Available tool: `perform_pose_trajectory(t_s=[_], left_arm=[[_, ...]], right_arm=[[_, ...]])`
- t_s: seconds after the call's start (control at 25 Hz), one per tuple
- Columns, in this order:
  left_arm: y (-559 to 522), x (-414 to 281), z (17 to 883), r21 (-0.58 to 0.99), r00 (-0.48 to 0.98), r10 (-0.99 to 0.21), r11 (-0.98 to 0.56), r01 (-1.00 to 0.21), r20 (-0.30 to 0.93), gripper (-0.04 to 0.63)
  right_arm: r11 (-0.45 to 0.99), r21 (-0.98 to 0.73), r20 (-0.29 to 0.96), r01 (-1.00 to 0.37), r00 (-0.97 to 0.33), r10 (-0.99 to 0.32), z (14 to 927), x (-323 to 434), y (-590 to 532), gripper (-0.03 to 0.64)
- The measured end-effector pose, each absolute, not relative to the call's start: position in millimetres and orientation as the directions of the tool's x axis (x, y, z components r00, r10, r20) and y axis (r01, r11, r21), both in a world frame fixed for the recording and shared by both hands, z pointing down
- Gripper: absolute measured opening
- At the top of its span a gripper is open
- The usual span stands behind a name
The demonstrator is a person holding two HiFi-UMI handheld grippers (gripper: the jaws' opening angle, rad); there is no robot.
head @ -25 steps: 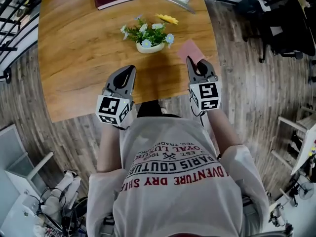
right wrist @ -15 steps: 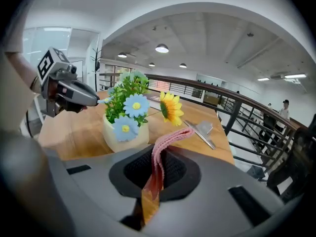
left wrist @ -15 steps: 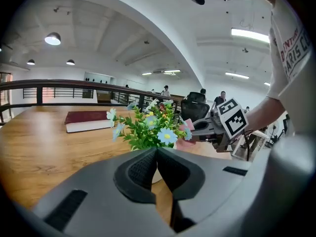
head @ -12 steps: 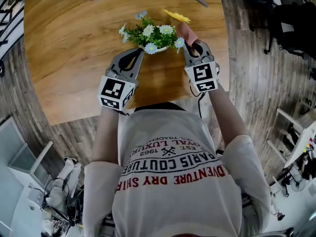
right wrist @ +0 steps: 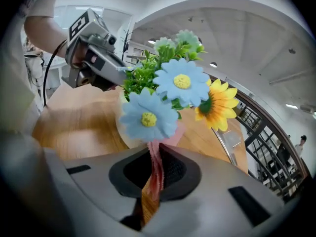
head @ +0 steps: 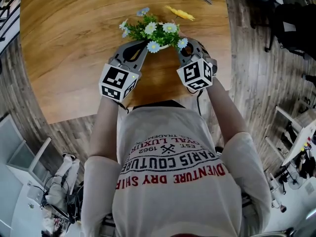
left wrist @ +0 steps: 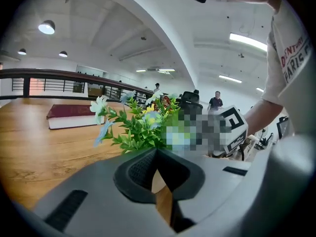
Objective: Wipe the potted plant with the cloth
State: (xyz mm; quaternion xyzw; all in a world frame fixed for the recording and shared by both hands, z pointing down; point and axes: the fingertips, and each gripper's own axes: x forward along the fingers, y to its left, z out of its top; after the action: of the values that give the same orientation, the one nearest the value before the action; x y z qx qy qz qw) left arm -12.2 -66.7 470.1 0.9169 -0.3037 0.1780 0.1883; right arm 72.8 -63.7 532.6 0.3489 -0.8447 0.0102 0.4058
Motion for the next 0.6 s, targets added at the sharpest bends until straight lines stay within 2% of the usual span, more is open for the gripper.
perform_pose_trajectory(t_s=[0.28,0.6], left_arm=[[-66.6,-10.9,471.4,0.253,0.775,-0.436,-0.772,-0.583,0.457,0.015],[-65.2,-11.3,468.8,0.239,0.788,-0.391,-0.804,-0.544,0.476,0.015]], right_arm=[[0.769,0.254,0.714,-0.587,-0.423,-0.558,536.4,69.6,-52.1,0.035],[0.781,0.152,0.731,-0.606,-0.462,-0.501,535.3,51.2,-29.3,0.035]])
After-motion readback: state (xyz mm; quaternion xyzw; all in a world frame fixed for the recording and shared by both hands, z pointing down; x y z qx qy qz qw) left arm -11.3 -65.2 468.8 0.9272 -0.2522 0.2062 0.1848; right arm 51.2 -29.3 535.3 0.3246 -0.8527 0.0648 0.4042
